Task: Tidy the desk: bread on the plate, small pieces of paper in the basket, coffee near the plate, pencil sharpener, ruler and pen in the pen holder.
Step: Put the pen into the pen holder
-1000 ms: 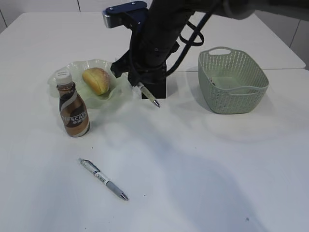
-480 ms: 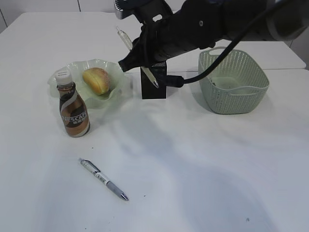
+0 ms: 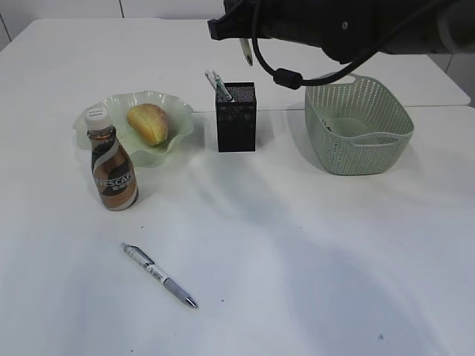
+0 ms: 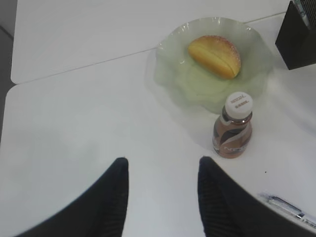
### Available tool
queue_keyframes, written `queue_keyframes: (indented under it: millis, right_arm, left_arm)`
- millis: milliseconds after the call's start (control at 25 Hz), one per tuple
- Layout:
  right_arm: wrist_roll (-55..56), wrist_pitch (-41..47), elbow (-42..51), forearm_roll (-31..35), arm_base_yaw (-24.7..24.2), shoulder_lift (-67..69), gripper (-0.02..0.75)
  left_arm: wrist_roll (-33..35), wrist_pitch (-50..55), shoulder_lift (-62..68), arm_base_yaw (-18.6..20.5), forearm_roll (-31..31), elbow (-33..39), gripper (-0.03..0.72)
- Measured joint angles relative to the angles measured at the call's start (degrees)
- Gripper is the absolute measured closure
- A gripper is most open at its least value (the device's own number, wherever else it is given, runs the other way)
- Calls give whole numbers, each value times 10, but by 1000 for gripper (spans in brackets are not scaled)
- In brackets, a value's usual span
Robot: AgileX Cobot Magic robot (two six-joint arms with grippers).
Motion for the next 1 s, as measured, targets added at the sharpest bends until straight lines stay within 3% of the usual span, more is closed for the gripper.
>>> queue_keyframes:
  millis: [240, 360, 600, 1000]
  right_arm:
    - [-1, -109, 0, 0, -1, 36, 648]
    - [-1, -109, 0, 0, -1, 36, 648]
    - [-2, -196, 0, 1, -23, 90, 648]
    - [-2, -220, -51, 2, -27, 151, 648]
  left_arm:
    - [0, -3, 0, 0, 0, 0, 365]
    - [0, -9, 0, 0, 0, 0, 365]
    - [0, -22, 0, 0, 0, 0, 365]
    - [0, -40, 0, 0, -1, 0, 368]
